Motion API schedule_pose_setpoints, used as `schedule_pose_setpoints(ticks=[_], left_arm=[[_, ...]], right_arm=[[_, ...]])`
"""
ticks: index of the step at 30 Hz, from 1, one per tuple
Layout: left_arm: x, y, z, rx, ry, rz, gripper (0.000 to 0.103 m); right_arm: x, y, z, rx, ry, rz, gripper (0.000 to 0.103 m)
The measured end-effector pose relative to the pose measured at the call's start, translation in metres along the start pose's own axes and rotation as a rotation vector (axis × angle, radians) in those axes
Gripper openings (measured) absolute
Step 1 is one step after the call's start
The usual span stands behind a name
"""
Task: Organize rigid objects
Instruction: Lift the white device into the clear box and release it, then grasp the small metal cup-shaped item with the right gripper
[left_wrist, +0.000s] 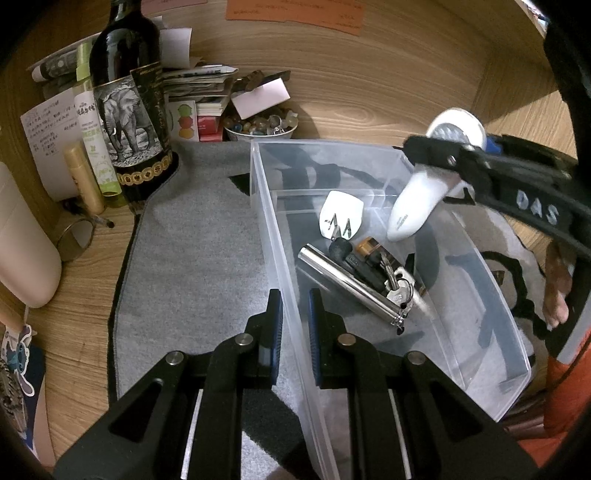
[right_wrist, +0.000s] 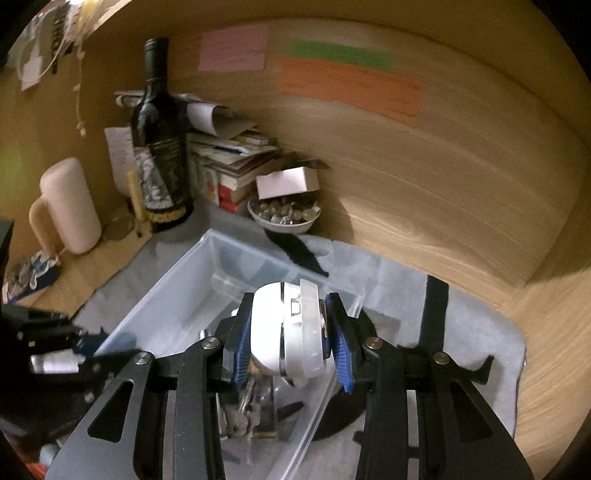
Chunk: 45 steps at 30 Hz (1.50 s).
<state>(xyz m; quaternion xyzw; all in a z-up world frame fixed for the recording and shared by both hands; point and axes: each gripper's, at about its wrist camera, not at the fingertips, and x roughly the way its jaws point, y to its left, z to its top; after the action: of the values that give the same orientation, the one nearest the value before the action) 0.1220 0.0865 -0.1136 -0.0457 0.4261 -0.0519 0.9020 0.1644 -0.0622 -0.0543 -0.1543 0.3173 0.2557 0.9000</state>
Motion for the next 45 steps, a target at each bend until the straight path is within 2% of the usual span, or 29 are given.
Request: schedule_pose_setpoints(ticks=[8, 12, 15, 21, 26, 33, 36, 37, 45], left_arm=[[0.0, 0.0, 0.0, -0.001, -0.002, 0.0, 0.013], [0.0, 0.0, -0.001, 0.003, -0.004, 0.003, 0.013], [0.0, 0.0, -0.001, 0.003, -0.004, 0.003, 0.013], [0.0, 0.0, -0.001, 0.002, -0.003, 0.004, 0.013], [0.0, 0.001, -0.001, 0.002, -0.004, 0.004, 0.013], [0.001, 0.001, -0.001, 0.002, -0.004, 0.004, 0.013], [0.001, 0.001, -0.001, 0.001, -0.004, 0.004, 0.013], [0.001, 0.001, -0.001, 0.002, -0.004, 0.004, 0.013], [0.0, 0.001, -0.002, 0.004, -0.003, 0.005, 0.013]], right_arm=[[-0.008, 0.018, -0.023, -0.058, 0.034, -0.02, 0.036], [0.004, 0.021, -0.038, -0.047, 0.118, 0.029, 0.035], [0.016, 0.028, -0.049, -0.07, 0.174, 0.025, 0.035], [0.017, 0.025, -0.048, -0.04, 0.195, 0.085, 0.034], [0.011, 0.025, -0.048, -0.043, 0.19, 0.081, 0.034], [-0.005, 0.011, -0.046, -0.01, 0.15, 0.067, 0.044], [-0.018, -0.001, -0.044, 0.012, 0.113, 0.014, 0.059], [-0.024, -0.007, -0.044, 0.027, 0.096, -0.002, 0.062], [-0.056, -0.067, -0.057, 0.175, 0.062, -0.17, 0.069]])
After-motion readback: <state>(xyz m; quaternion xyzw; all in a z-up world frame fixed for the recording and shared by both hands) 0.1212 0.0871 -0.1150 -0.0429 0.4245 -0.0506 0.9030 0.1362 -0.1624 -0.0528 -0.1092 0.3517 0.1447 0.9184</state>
